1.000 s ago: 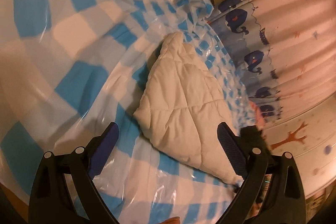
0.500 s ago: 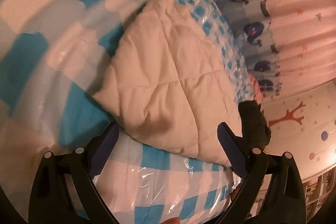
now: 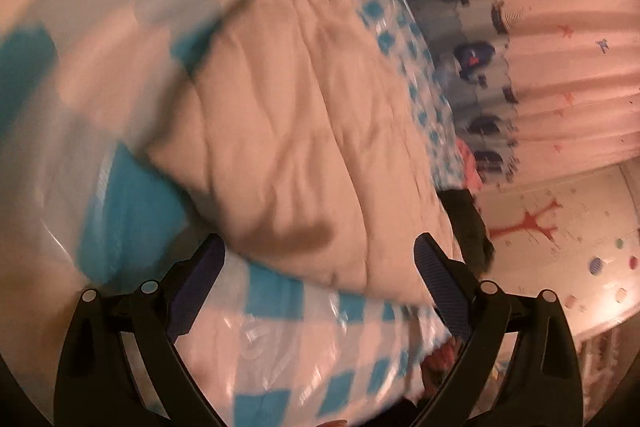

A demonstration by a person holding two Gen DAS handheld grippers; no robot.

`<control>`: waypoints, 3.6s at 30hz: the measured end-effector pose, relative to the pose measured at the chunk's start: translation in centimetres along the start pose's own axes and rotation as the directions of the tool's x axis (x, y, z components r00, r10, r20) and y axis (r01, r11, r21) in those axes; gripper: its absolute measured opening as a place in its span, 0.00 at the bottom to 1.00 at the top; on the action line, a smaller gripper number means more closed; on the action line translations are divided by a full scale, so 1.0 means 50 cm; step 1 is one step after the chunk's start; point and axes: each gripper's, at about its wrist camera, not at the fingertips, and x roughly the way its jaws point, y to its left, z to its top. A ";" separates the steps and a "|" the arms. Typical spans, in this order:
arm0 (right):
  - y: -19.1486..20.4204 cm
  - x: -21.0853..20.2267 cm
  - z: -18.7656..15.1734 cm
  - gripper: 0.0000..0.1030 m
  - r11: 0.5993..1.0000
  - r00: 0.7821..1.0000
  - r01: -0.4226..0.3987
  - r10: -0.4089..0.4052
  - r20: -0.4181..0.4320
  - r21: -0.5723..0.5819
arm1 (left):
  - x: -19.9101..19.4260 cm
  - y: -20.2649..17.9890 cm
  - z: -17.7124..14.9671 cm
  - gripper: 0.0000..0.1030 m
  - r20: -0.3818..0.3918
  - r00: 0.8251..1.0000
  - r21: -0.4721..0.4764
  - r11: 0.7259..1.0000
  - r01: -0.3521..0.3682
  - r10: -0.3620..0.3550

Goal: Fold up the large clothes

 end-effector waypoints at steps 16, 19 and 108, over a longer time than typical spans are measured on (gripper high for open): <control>0.020 -0.022 0.029 0.95 0.952 0.951 -0.300 0.293 0.100 0.064 | 0.051 -0.034 0.003 0.89 0.126 0.991 -0.051 0.998 0.039 -0.032; 0.009 -0.016 0.020 0.95 0.973 0.974 -0.218 0.211 0.081 0.079 | 0.047 -0.035 0.009 0.89 0.166 0.985 -0.045 0.998 -0.038 0.045; 0.076 0.659 -0.158 0.95 0.581 0.616 0.545 -0.766 -0.181 -0.604 | -0.073 -0.130 -0.290 0.87 0.467 0.821 0.407 0.745 -0.528 0.327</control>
